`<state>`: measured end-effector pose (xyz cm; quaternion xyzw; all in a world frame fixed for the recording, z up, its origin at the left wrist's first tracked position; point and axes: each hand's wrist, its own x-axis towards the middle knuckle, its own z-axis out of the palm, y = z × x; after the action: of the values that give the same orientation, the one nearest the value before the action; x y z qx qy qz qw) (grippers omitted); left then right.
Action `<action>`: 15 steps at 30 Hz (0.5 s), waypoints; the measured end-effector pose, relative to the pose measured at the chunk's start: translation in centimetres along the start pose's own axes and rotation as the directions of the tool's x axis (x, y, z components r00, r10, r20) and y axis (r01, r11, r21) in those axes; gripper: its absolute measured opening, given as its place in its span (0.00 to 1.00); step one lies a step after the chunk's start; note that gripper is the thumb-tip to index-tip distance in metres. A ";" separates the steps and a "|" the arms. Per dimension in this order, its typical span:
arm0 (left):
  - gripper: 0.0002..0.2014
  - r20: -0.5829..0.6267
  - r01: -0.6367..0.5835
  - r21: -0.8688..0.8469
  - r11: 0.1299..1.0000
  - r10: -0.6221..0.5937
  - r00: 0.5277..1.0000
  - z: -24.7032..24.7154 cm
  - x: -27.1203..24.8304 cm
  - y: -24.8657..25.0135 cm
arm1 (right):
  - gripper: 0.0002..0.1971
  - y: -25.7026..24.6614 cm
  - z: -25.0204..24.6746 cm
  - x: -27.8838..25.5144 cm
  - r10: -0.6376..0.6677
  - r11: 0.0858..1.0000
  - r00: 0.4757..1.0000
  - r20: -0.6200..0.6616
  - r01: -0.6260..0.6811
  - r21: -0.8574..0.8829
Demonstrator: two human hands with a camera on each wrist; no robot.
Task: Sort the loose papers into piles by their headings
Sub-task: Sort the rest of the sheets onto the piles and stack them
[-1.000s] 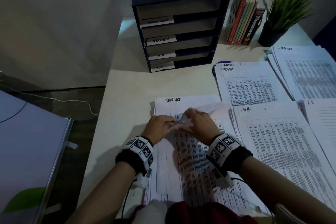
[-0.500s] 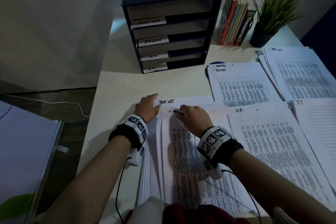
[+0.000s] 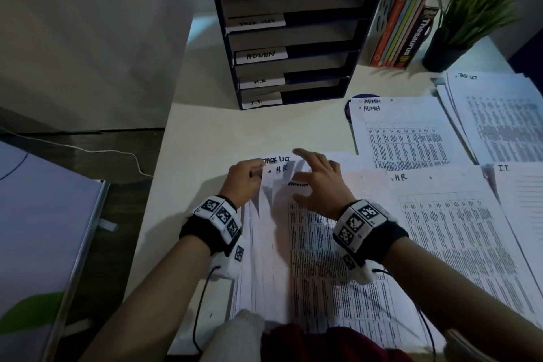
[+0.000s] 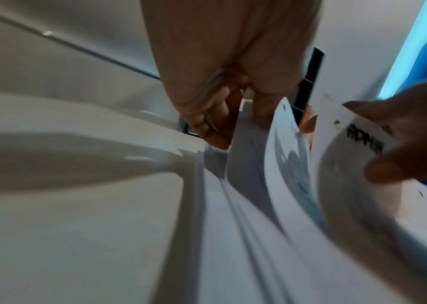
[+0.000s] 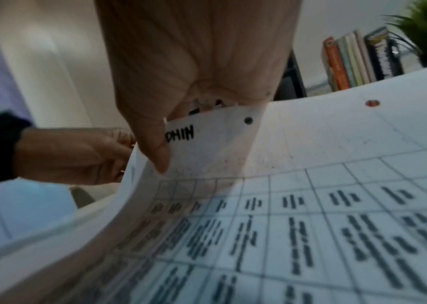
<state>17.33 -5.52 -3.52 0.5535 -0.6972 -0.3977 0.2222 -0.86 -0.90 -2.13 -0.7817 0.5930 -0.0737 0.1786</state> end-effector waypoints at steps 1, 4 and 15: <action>0.10 0.057 0.037 -0.067 0.997 -0.033 0.998 0.0 -0.2 0.0 | 0.14 -0.1 0.2 -0.3 -0.062 0.998 0.997 -0.044 0.062 -0.001; 0.10 0.264 0.133 -0.212 0.968 -0.074 0.962 0.2 -0.5 0.0 | 0.11 -0.5 0.6 -1.0 -0.157 0.986 0.984 -0.082 0.161 0.040; 0.19 0.036 0.195 0.174 0.965 -0.204 0.978 0.2 2.3 -0.7 | 0.12 -0.7 2.3 -2.7 -0.138 0.990 0.984 -0.116 0.141 0.019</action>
<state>16.96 -7.73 -4.51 0.6268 -0.6749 -0.3723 0.1144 -0.23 2.30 -3.69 -0.8132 0.5451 -0.1390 0.1493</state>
